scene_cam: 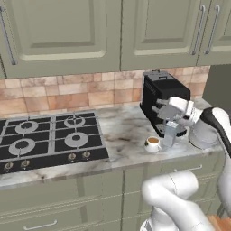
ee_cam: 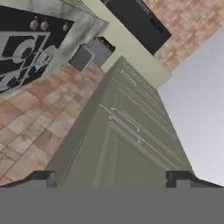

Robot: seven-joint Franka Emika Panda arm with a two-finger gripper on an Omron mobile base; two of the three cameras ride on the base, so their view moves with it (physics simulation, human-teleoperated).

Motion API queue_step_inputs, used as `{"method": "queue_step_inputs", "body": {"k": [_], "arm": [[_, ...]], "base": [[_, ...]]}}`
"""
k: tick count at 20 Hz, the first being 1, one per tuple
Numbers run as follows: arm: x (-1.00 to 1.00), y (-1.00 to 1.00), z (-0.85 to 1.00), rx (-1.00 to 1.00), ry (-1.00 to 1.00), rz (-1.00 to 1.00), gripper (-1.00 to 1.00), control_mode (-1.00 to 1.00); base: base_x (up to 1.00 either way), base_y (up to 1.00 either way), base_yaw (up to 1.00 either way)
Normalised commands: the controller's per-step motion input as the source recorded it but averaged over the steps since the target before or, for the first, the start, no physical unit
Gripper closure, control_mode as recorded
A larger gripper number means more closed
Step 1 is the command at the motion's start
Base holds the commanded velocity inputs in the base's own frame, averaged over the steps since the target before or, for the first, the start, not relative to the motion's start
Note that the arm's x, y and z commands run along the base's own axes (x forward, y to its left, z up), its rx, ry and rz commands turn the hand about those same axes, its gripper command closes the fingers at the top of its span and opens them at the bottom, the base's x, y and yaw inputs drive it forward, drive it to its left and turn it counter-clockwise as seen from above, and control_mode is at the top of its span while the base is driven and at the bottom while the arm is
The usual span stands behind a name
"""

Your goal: Take a sugar cube from the saucer and place it inside the coffee. Then, grab milk from the fridge and place it next to the coffee on the counter to sweeten the coffee.

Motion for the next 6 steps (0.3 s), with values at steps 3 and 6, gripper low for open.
{"method": "queue_step_inputs", "body": {"k": [3, 6], "arm": [[0.0, 1.0, 1.0, -0.47, -0.22, 0.0, -1.0, -1.0], [0.0, 1.0, 0.87, -0.48, -0.17, 0.0, -1.0, -1.0]], "base": [[0.0, 0.0, 0.0], [0.0, 0.0, 0.0]]}}
